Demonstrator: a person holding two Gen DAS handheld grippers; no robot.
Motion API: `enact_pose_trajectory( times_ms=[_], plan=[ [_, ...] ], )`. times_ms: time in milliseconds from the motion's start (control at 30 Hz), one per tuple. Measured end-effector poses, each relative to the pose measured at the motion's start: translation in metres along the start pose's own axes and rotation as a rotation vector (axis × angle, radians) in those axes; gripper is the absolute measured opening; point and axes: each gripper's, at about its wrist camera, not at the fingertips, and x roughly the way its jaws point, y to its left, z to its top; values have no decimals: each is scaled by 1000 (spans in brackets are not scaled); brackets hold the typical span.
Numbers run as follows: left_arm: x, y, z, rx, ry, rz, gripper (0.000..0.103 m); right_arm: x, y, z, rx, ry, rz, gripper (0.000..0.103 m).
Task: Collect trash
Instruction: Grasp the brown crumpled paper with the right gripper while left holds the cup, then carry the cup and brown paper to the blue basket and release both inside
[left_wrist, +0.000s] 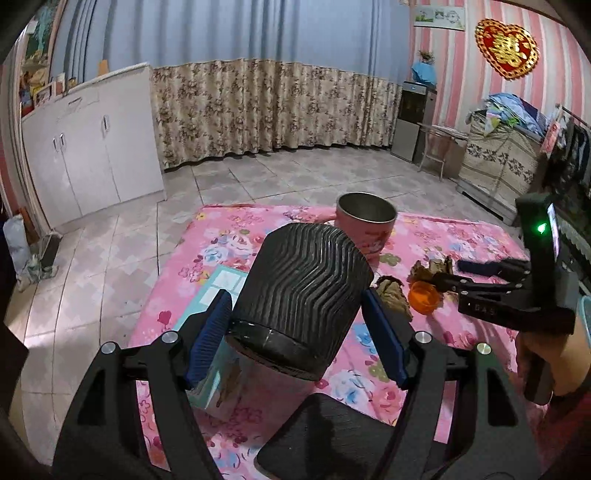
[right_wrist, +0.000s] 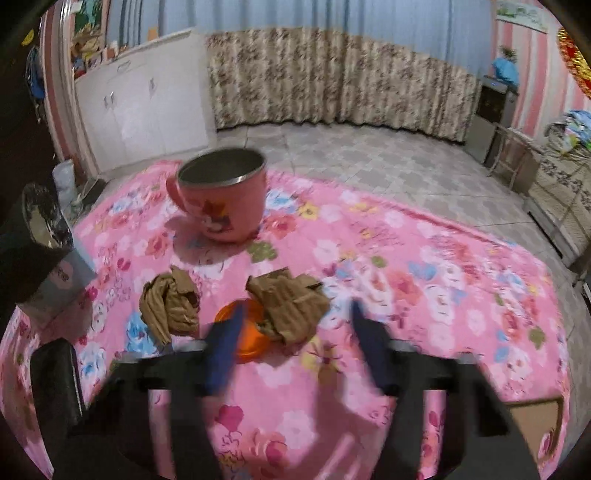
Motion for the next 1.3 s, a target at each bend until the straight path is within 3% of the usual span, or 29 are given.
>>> enact_pose_trajectory(
  times_ms=[67,300,533,767,1000,1300],
  plan=[
    [1,0,1,-11,1,5,71,-5,-1,-2,-16,-14,-3,28],
    [-12,-23,7,0,-18,13,71,-62,-36,-9,16,-101,-30,22],
    [-39,-87,9,63,-40,-46,71,-142,-100,-52,62,-139,-96,21],
    [-59,-188,-7,136,-43,-173,71,-226,-186,-117,161,-157,-213,21],
    [-66,-309,-37,221,-24,-353,71,-291,-271,-188,289,-146,-339,21],
    [-68,-449,-81,366,30,-545,71,-341,-347,-254,433,-142,-438,21]
  ],
)
